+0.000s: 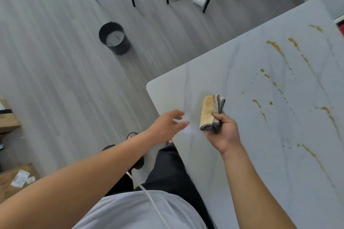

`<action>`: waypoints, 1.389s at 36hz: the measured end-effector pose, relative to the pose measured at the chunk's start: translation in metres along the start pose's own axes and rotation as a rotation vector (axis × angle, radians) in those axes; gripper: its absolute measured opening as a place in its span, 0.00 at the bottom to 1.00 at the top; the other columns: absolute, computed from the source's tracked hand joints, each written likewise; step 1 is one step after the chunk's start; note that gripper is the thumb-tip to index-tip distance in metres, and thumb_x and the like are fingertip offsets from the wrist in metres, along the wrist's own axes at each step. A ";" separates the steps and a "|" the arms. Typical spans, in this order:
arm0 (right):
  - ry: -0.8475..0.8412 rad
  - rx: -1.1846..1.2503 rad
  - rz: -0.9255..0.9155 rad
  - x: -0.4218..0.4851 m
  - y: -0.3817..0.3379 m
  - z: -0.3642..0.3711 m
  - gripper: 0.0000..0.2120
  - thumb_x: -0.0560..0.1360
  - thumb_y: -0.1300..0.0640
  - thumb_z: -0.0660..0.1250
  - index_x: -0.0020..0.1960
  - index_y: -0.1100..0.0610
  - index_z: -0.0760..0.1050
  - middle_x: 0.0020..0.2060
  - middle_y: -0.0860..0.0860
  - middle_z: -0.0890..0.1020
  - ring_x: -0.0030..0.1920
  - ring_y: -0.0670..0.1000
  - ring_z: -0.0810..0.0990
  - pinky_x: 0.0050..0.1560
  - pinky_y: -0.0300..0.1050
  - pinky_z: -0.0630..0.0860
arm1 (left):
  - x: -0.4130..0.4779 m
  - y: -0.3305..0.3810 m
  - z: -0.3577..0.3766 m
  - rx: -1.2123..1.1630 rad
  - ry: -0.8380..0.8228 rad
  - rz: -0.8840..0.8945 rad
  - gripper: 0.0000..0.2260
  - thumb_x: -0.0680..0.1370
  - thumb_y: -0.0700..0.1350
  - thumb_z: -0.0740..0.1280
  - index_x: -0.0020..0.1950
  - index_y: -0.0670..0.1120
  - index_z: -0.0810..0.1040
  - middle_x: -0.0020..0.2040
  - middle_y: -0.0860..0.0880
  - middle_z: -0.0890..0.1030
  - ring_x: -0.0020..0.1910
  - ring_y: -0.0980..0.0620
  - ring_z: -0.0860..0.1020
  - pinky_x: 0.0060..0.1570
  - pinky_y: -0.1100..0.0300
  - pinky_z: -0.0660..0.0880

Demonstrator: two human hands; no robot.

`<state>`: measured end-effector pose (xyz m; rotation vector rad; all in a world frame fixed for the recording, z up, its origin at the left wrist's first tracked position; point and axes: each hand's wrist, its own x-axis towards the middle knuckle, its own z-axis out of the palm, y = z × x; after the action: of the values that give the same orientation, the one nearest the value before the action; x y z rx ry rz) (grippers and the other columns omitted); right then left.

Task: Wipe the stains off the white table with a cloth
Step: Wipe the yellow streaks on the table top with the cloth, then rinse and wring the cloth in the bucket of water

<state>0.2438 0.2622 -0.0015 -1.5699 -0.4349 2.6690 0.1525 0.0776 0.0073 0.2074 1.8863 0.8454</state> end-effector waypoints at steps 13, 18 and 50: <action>-0.157 -0.322 0.047 0.027 0.096 0.154 0.25 0.77 0.72 0.53 0.70 0.60 0.73 0.62 0.63 0.80 0.60 0.62 0.80 0.58 0.55 0.79 | -0.002 -0.054 -0.133 -1.091 -0.254 -0.219 0.14 0.82 0.49 0.69 0.64 0.44 0.81 0.59 0.44 0.83 0.57 0.45 0.81 0.63 0.44 0.78; -0.112 -0.371 0.019 0.064 0.164 0.257 0.30 0.71 0.70 0.62 0.73 0.64 0.69 0.68 0.66 0.73 0.66 0.65 0.76 0.70 0.60 0.71 | -0.008 -0.100 -0.245 -1.142 -0.233 -0.190 0.14 0.82 0.41 0.69 0.67 0.41 0.79 0.61 0.41 0.83 0.60 0.45 0.82 0.60 0.50 0.80; -0.101 -0.777 0.202 0.517 0.224 0.542 0.16 0.75 0.66 0.54 0.48 0.62 0.80 0.45 0.59 0.80 0.44 0.56 0.77 0.46 0.51 0.74 | 0.321 -0.234 -0.577 -1.102 0.350 -0.195 0.02 0.81 0.40 0.67 0.50 0.47 0.78 0.44 0.47 0.83 0.38 0.51 0.79 0.38 0.60 0.75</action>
<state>-0.4500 0.0011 -0.2509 -1.6749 -1.5437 2.9109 -0.4399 -0.2043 -0.2389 -0.8264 1.4391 1.7097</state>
